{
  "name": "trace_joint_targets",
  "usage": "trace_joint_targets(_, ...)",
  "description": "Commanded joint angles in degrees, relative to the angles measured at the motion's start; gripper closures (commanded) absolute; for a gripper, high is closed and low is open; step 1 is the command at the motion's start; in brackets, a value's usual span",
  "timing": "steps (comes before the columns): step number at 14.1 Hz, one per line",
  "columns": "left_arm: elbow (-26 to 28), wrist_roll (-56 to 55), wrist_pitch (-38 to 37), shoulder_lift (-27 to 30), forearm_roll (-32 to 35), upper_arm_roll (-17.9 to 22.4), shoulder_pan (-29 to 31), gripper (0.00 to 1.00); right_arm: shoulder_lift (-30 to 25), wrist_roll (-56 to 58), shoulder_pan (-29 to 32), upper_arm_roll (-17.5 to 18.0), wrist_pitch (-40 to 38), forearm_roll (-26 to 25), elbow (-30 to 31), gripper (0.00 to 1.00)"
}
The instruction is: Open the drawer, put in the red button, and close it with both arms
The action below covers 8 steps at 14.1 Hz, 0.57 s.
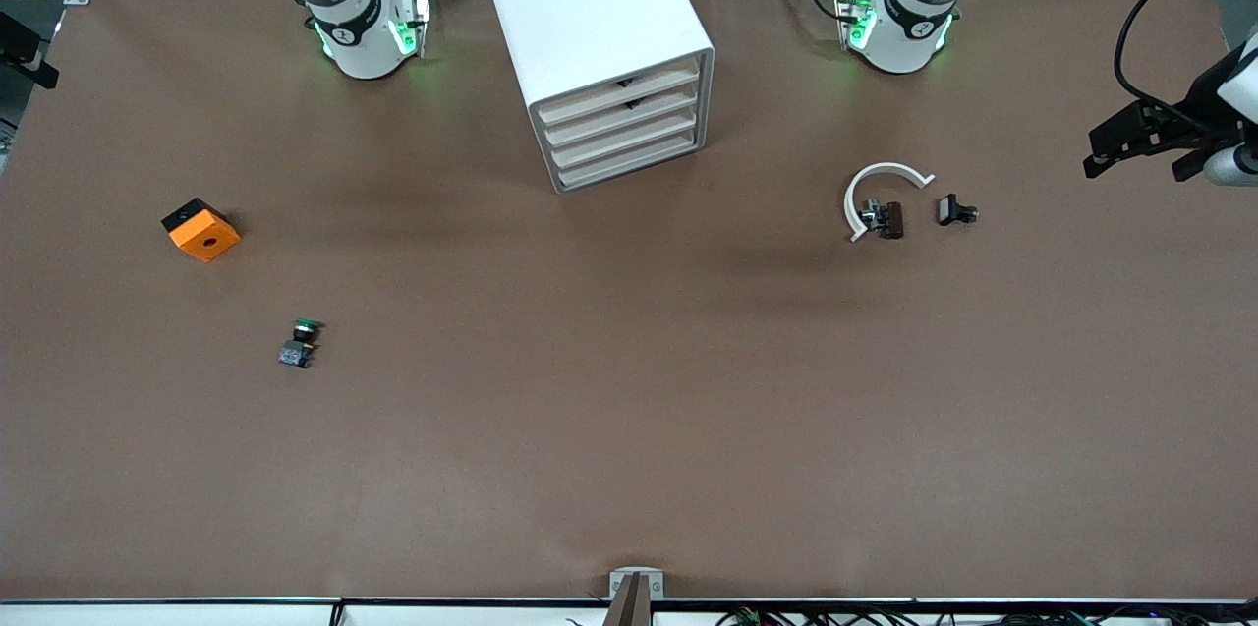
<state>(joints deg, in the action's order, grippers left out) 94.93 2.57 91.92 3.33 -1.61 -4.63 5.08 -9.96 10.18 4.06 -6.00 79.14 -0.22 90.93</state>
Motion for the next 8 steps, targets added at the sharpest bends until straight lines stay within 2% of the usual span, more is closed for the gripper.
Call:
trace_joint_targets(1, -2.6, -1.7, -2.4, -1.1, 1.1, -0.3, -0.2, 0.0, -1.1, 0.5, 0.6, 0.3, 0.0, -0.4, 1.0, 0.0)
trace_joint_targets(8, -2.9, -1.6, -3.0, -1.0, 0.5, -0.2, 0.1, 0.0, -1.1, 0.4, 0.6, 0.3, 0.0, -0.3, 1.0, 0.0)
